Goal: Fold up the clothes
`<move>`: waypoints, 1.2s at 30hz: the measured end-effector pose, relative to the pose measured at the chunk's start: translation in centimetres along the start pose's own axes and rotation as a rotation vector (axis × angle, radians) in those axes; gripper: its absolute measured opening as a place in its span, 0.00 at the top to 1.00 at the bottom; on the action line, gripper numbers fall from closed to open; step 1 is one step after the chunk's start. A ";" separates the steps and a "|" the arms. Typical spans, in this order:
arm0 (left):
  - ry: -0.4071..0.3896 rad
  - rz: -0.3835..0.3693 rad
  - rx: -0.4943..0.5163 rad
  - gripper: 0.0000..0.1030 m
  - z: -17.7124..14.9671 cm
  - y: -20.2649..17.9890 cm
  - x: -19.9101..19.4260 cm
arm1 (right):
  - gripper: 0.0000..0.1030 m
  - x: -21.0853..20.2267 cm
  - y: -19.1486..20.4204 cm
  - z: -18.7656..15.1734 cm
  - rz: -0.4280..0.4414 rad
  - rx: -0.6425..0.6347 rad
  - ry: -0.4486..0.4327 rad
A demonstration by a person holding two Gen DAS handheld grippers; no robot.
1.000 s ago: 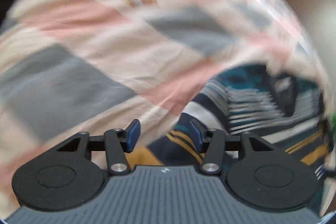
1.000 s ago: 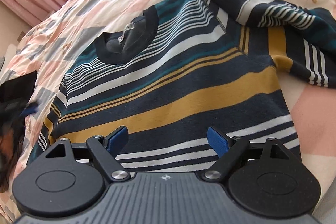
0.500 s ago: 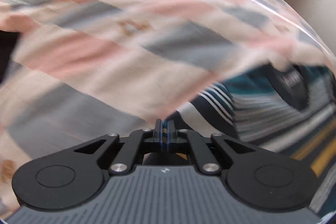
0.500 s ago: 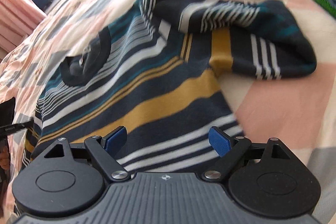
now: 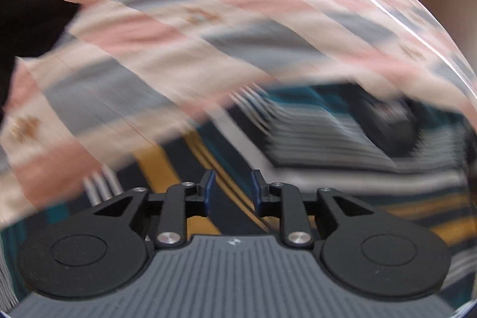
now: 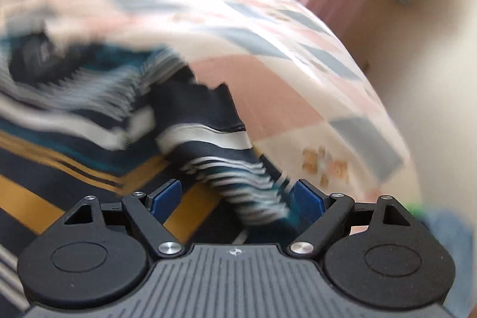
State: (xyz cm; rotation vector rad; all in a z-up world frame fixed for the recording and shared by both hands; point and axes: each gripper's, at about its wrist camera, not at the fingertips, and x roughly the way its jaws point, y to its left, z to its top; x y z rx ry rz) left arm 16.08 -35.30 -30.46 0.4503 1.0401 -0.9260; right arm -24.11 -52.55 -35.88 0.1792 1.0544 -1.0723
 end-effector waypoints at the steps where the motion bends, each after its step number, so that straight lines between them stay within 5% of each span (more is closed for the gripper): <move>1: 0.013 -0.007 0.014 0.79 -1.1 -1.5 -0.2 | 0.30 1.2 0.0 0.4 -0.021 -0.072 0.001; 2: 0.021 -0.018 0.024 0.79 -2.1 -2.8 -0.6 | 0.50 2.5 -0.8 0.3 0.021 -0.061 0.041; 3: 0.024 -0.031 0.023 0.79 -3.1 -3.8 -1.0 | 0.83 2.0 -2.9 -0.1 0.064 0.060 0.025; 5: 0.031 -0.056 -0.005 0.79 -4.9 -5.1 -2.0 | 0.89 0.8 -7.3 -0.9 0.147 0.317 -0.015; 8: 0.073 -0.067 -0.101 0.77 -7.3 -5.7 -2.8 | 0.88 -6.3 -14.5 -6.2 0.150 0.751 -0.188; 11: 0.127 -0.063 -0.193 0.73 -9.7 -5.7 -3.1 | 0.88 -12.1 -20.8 -15.1 0.073 1.148 -0.208; 12: 0.146 -0.059 -0.222 0.72 -10.6 -5.7 -3.2 | 0.67 -12.8 -21.9 -18.2 0.039 1.239 -0.153; 13: 0.160 -0.052 -0.240 0.72 -11.5 -5.7 -3.3 | 0.35 -13.4 -22.9 -21.4 0.004 1.325 -0.092; 14: 0.173 -0.045 -0.252 0.72 -12.3 -5.7 -3.5 | 0.29 -13.5 -23.1 -23.9 -0.031 1.366 -0.028; 15: 0.186 -0.037 -0.264 0.72 -13.2 -5.7 -3.7 | 0.33 -13.7 -23.2 -26.4 -0.067 1.402 0.038; 20: 0.203 -0.016 -0.288 0.68 -17.2 -5.2 -6.0 | 0.32 -13.9 -19.6 -31.6 0.040 1.394 0.151; 25: 0.214 0.034 -0.312 0.59 -20.9 -2.3 -8.9 | 0.32 -12.8 -11.8 -30.6 0.424 1.150 0.237; 31: 0.234 0.127 -0.404 0.47 -25.8 4.2 -12.0 | 0.33 -14.5 -5.5 -31.1 0.669 0.899 0.320; 34: 0.233 0.111 -0.488 0.36 -28.1 7.5 -12.5 | 0.31 -15.4 -2.3 -31.3 0.785 0.767 0.359; 36: 0.250 0.069 -0.537 0.36 -29.6 9.1 -12.3 | 0.30 -16.0 -1.3 -31.6 0.788 0.764 0.371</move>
